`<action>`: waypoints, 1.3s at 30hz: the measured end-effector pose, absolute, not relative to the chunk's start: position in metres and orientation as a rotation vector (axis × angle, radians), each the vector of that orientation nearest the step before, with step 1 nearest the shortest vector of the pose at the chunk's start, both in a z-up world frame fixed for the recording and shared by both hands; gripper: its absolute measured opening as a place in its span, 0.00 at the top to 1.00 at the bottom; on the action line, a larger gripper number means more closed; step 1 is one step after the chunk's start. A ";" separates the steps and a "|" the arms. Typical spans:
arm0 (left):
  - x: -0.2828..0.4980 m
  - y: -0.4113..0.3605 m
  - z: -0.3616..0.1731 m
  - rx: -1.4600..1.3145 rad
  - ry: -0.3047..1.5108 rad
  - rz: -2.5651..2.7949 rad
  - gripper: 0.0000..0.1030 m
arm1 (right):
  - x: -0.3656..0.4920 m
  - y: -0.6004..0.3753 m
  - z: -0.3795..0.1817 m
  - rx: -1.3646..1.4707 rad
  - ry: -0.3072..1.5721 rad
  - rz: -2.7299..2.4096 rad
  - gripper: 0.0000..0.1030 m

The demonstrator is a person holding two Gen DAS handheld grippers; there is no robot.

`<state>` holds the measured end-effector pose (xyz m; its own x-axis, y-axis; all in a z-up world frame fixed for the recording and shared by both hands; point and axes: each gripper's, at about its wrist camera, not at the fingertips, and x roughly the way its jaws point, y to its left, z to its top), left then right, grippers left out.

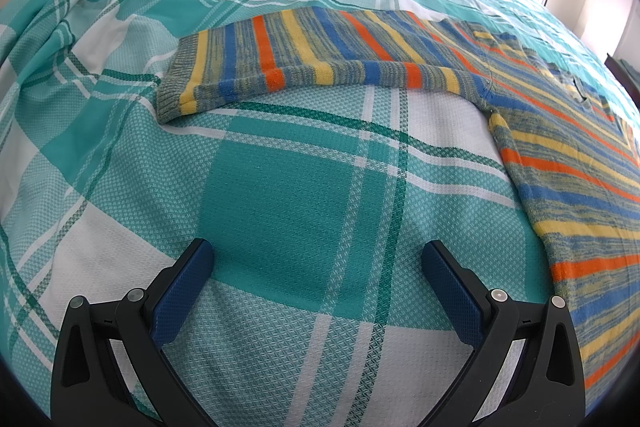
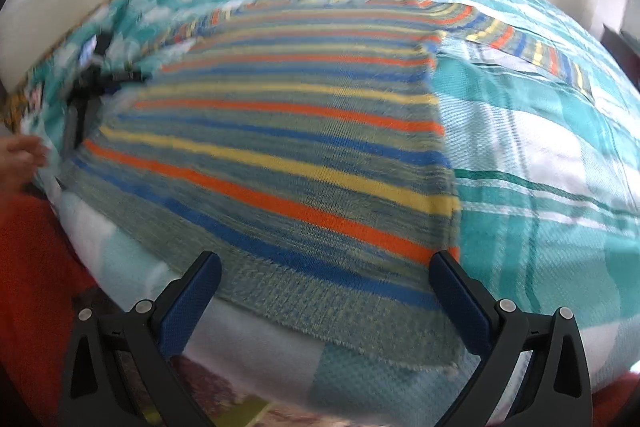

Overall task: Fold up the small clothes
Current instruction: 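Move the right gripper to the sweater's other side and grasp its edge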

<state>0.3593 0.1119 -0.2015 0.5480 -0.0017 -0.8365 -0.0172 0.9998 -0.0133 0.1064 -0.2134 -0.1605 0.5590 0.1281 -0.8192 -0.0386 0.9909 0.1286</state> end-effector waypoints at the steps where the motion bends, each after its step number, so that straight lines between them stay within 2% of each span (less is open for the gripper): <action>1: 0.359 0.112 -0.202 -0.021 0.987 0.011 0.00 | 0.102 -0.218 -0.153 0.121 0.945 0.085 0.01; 7: 0.344 0.116 -0.212 -0.016 0.987 0.014 0.00 | 0.098 -0.231 -0.128 0.130 0.837 0.044 0.01; 13: 0.330 0.121 -0.212 -0.019 0.986 0.013 0.00 | 0.111 -0.234 -0.146 0.178 0.930 0.050 0.08; 19: 0.325 0.121 -0.212 -0.017 0.987 0.025 0.00 | 0.108 -0.258 -0.154 0.269 0.951 -0.003 0.08; 23: 0.323 0.122 -0.206 -0.023 1.118 -0.002 0.00 | 0.108 -0.266 -0.149 0.290 0.938 -0.018 0.08; 26: 0.299 0.124 -0.196 -0.061 1.150 -0.062 0.02 | 0.108 -0.280 -0.145 0.338 0.917 -0.045 0.08; 31: 0.228 0.108 -0.163 -0.080 1.066 -0.180 0.09 | 0.116 -0.320 -0.146 0.495 0.902 -0.064 0.08; 35: 0.201 0.095 -0.128 -0.165 0.944 -0.207 0.07 | 0.146 -0.377 -0.133 0.593 0.838 -0.092 0.09; 39: 0.192 0.089 -0.108 -0.218 0.818 -0.149 0.05 | 0.184 -0.472 -0.122 0.778 0.692 -0.227 0.11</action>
